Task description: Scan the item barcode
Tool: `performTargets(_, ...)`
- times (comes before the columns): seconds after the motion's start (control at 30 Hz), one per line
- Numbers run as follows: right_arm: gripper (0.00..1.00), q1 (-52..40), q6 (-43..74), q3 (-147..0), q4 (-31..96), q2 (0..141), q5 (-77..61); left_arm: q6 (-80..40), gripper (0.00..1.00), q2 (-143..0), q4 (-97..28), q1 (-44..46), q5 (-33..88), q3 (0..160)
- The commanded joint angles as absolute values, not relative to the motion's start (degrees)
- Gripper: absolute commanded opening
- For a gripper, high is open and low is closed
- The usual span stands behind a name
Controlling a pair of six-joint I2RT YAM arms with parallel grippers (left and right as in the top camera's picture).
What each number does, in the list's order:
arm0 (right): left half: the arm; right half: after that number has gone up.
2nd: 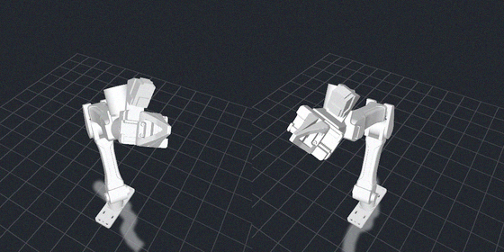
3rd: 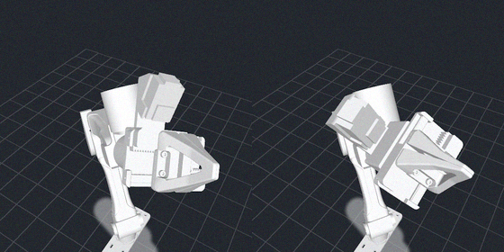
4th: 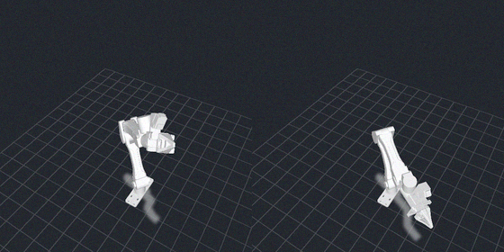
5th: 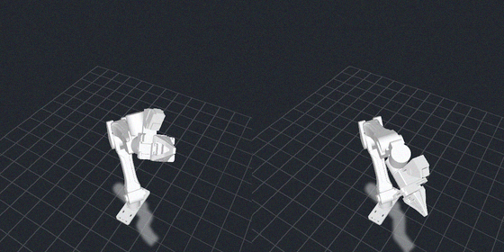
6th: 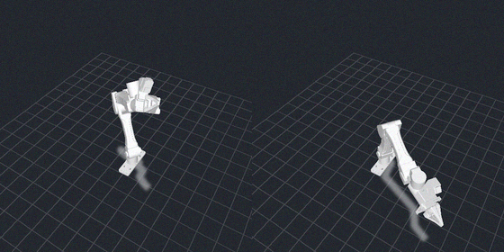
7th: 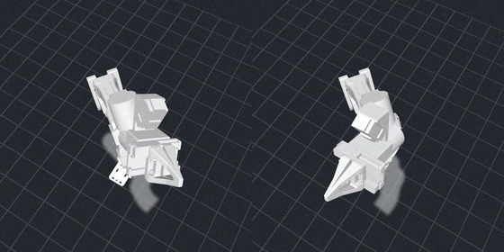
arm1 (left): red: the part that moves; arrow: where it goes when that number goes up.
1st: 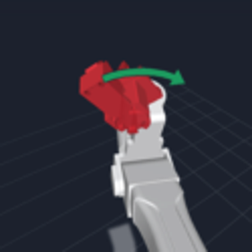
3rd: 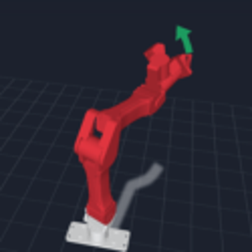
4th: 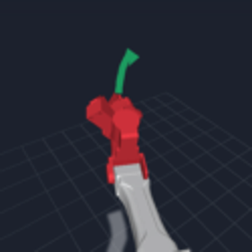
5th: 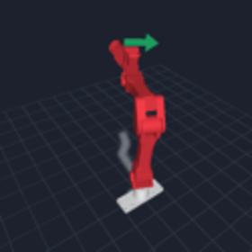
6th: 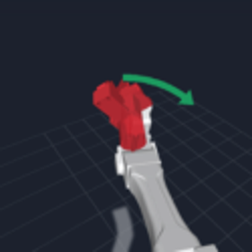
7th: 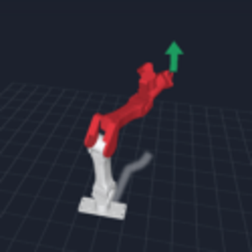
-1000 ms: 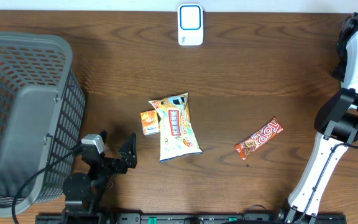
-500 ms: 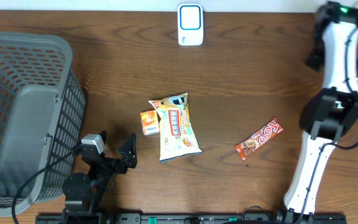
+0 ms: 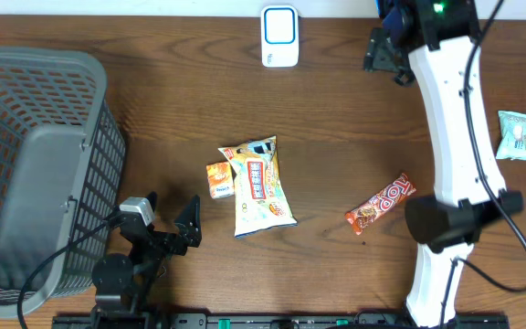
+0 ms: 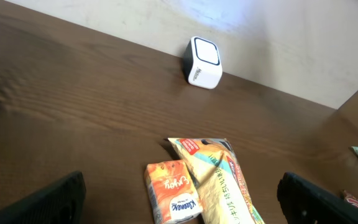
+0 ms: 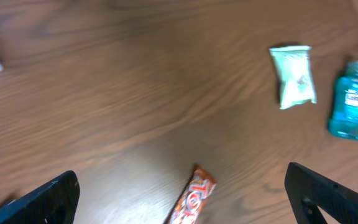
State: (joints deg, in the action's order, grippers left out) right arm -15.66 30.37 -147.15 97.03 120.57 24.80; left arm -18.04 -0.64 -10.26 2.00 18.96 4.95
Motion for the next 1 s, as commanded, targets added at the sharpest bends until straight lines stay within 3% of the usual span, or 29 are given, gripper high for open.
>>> performTargets(0.0, 0.99, -16.6, 28.6, -144.9, 97.3, 114.1, 19.7, -18.3, 0.98, -0.7, -10.7, 2.1, 18.6, 4.2)
performTargets(0.17, 0.99, -17.7, 34.5, -130.4, 97.3, 103.7, 19.8, -18.3, 0.98, -0.7, -10.7, 2.1, 18.6, 4.2)
performTargets(0.4, 0.99, -18.1, 57.3, -101.3, 94.9, 92.8, 18.2, -18.3, 0.98, -0.7, -10.7, 2.1, 18.6, 4.2)
performTargets(0.77, 0.82, -18.1, 58.2, -66.1, 63.0, 90.9, 10.3, -18.3, 0.98, -0.7, -10.7, 2.1, 18.6, 4.2)
performTargets(0.97, 0.81, -18.0, 58.3, -52.9, 41.8, 91.5, 9.9, -18.3, 0.98, -0.7, -10.7, 2.1, 18.6, 4.2)
